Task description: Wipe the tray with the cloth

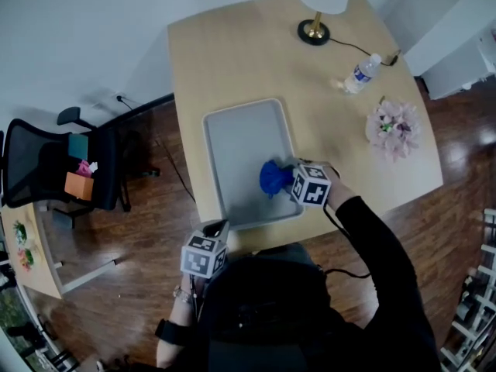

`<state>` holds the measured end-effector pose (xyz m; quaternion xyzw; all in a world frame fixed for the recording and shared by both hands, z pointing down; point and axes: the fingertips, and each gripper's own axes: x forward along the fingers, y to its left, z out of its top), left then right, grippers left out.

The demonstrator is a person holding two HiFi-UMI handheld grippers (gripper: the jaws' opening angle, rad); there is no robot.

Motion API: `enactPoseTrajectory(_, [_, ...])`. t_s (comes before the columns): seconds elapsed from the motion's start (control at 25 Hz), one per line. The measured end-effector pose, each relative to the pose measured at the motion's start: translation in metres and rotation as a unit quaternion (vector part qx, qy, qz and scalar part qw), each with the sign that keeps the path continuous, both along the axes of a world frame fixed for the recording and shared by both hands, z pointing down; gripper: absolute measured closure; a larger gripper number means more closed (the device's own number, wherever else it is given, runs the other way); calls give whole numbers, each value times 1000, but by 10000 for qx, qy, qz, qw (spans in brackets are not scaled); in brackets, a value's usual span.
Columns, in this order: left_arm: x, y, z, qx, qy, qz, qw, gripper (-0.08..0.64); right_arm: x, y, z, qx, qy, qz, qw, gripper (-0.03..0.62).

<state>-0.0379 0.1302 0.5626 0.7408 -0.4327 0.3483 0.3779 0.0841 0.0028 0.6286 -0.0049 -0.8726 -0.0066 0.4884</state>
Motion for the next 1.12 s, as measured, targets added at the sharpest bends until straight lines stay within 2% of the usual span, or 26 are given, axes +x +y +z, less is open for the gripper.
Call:
enactPoseTrajectory(0.32, [23, 28, 7, 61, 121, 276, 9995, 557, 18, 72, 4, -190, 48, 64, 9998, 460])
enactPoseTrajectory(0.48, [27, 40, 7, 94, 131, 295, 9994, 557, 29, 87, 12, -225, 194, 242, 9993, 460])
enactPoseTrajectory(0.72, [26, 54, 7, 161, 78, 254, 9995, 557, 28, 95, 10, -323, 175, 449, 9983, 460])
enactPoseTrajectory(0.92, [24, 56, 0, 278, 22, 222, 9994, 557, 19, 93, -13, -304, -168, 830, 9959, 460])
enactPoseTrajectory(1.04, [18, 54, -5, 330, -6, 118, 9994, 557, 4, 108, -47, -540, -643, 1009, 9913, 460])
enactPoseTrajectory(1.12, [15, 52, -7, 366, -14, 42, 9993, 557, 3, 116, -62, -747, -811, 1401, 9840, 460])
